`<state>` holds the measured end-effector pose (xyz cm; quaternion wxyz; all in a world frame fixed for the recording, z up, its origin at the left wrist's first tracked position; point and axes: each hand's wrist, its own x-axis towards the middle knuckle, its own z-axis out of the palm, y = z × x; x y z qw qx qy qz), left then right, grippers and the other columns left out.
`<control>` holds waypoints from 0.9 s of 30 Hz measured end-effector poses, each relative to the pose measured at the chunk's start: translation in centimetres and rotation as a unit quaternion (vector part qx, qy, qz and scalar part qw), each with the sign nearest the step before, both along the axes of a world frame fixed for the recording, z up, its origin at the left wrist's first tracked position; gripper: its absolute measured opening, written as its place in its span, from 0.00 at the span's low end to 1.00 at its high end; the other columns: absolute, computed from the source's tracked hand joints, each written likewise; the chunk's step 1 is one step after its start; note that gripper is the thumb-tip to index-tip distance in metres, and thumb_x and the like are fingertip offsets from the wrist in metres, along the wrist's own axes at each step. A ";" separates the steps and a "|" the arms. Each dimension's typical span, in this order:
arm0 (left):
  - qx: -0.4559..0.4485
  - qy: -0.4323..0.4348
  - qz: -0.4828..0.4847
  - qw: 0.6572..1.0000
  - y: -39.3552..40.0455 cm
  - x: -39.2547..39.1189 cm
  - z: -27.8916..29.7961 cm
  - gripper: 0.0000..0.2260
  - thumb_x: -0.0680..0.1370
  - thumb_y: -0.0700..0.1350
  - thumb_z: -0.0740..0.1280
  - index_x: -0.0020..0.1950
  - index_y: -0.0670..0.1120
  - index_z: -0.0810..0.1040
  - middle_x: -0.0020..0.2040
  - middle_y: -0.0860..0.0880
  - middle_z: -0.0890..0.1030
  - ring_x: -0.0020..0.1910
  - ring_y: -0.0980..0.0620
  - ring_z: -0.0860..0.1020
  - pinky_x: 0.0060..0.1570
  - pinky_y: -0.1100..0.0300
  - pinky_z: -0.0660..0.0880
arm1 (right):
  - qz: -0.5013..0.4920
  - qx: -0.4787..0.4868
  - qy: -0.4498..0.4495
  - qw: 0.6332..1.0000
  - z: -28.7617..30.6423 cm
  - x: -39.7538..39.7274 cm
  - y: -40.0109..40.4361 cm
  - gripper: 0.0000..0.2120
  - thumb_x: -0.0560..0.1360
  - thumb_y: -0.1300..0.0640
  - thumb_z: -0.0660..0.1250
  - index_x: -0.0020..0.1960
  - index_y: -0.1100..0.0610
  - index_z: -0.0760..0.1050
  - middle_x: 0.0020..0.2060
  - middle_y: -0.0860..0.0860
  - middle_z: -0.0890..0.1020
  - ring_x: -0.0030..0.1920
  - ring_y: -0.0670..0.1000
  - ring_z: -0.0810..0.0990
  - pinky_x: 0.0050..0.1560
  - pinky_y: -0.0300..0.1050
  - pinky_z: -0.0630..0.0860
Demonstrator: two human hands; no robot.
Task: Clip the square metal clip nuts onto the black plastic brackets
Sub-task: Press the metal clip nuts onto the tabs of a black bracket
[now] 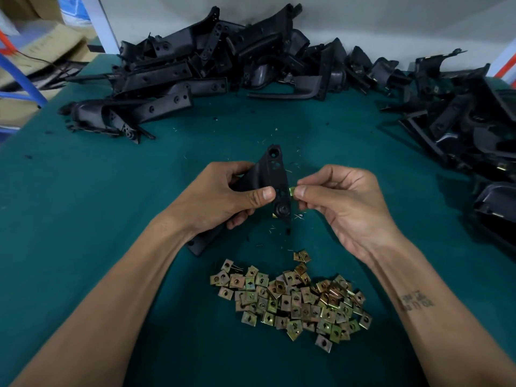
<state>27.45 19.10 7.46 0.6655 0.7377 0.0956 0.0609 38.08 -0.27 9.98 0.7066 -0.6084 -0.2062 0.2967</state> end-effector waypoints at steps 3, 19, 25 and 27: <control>-0.001 -0.002 0.000 1.000 0.0 0.0 0.0 0.20 0.68 0.60 0.78 0.55 0.50 0.82 0.32 0.45 0.77 0.25 0.51 0.72 0.22 0.61 0.71 | 0.001 -0.009 -0.009 1.000 -0.1 -0.1 0.0 0.06 0.67 0.72 0.75 0.38 0.64 0.82 0.37 0.61 0.83 0.35 0.54 0.81 0.39 0.41 0.80; 0.015 -0.010 -0.005 1.000 0.1 0.1 -0.2 0.20 0.69 0.61 0.77 0.54 0.52 0.82 0.32 0.45 0.77 0.24 0.51 0.72 0.23 0.61 0.70 | -0.009 0.007 -0.020 1.000 0.0 -0.9 0.5 0.09 0.66 0.71 0.76 0.34 0.59 0.84 0.34 0.57 0.84 0.32 0.51 0.81 0.38 0.40 0.80; 0.027 -0.010 -0.010 1.000 0.0 0.2 -0.2 0.20 0.70 0.60 0.75 0.54 0.48 0.81 0.32 0.44 0.77 0.24 0.50 0.72 0.23 0.61 0.70 | -0.015 -0.002 -0.095 0.995 0.1 -1.1 0.2 0.07 0.68 0.70 0.77 0.37 0.59 0.85 0.33 0.55 0.84 0.32 0.50 0.81 0.38 0.39 0.79; 0.026 -0.012 -0.011 1.000 0.0 0.3 -0.1 0.21 0.70 0.61 0.75 0.54 0.48 0.81 0.32 0.43 0.77 0.23 0.50 0.71 0.23 0.61 0.69 | -0.013 0.014 -0.060 0.998 0.1 -1.5 0.3 0.06 0.65 0.68 0.78 0.36 0.59 0.85 0.33 0.56 0.84 0.32 0.51 0.81 0.38 0.39 0.78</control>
